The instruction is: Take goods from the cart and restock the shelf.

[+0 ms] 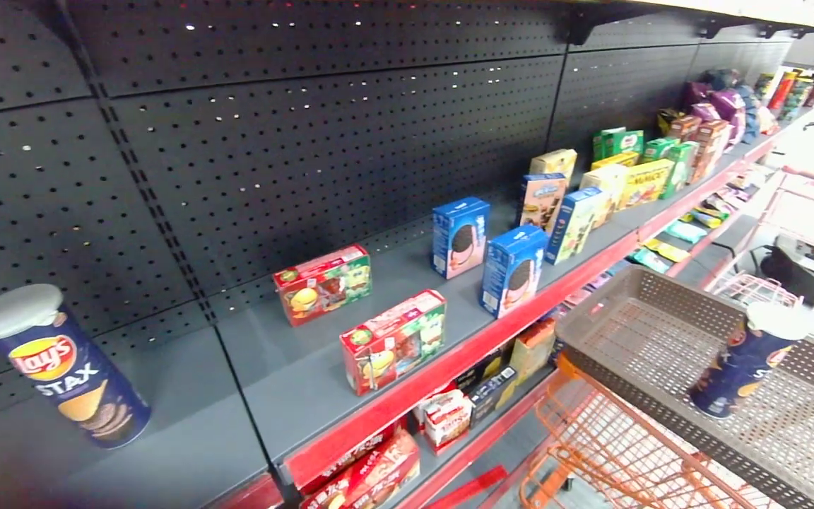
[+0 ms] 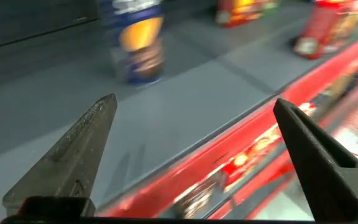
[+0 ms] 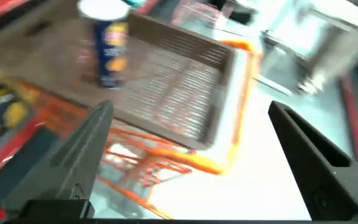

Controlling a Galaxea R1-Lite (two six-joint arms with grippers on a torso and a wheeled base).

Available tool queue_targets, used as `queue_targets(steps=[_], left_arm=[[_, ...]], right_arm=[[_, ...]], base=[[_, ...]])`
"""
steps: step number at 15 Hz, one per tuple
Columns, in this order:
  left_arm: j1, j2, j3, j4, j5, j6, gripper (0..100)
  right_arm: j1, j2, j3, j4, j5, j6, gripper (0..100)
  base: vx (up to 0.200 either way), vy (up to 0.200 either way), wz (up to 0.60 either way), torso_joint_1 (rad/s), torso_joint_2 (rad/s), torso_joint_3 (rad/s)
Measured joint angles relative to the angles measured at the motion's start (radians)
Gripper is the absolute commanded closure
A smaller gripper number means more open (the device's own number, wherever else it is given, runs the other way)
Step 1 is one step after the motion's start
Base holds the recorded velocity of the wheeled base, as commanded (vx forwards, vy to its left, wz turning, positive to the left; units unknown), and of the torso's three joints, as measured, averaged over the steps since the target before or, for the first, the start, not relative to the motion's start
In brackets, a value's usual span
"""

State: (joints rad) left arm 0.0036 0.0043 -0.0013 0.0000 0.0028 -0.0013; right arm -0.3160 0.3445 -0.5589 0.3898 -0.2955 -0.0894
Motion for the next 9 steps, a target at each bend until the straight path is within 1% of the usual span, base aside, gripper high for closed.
queue_targets(steps=[6,9], left_arm=[[-0.001,0.000,0.000,0.000,0.000,0.000,0],[-0.001,0.000,0.000,0.000,0.000,0.000,0]], right_arm=[[-0.044,0.020,-0.001,-0.022,-0.001,0.005,0],[-0.108,0.083,0.008,-0.115,-0.001,0.051,0]], base=[[0.000,0.000,0.00,0.000,0.00,0.000],[0.000,0.000,0.00,0.000,0.00,0.000]])
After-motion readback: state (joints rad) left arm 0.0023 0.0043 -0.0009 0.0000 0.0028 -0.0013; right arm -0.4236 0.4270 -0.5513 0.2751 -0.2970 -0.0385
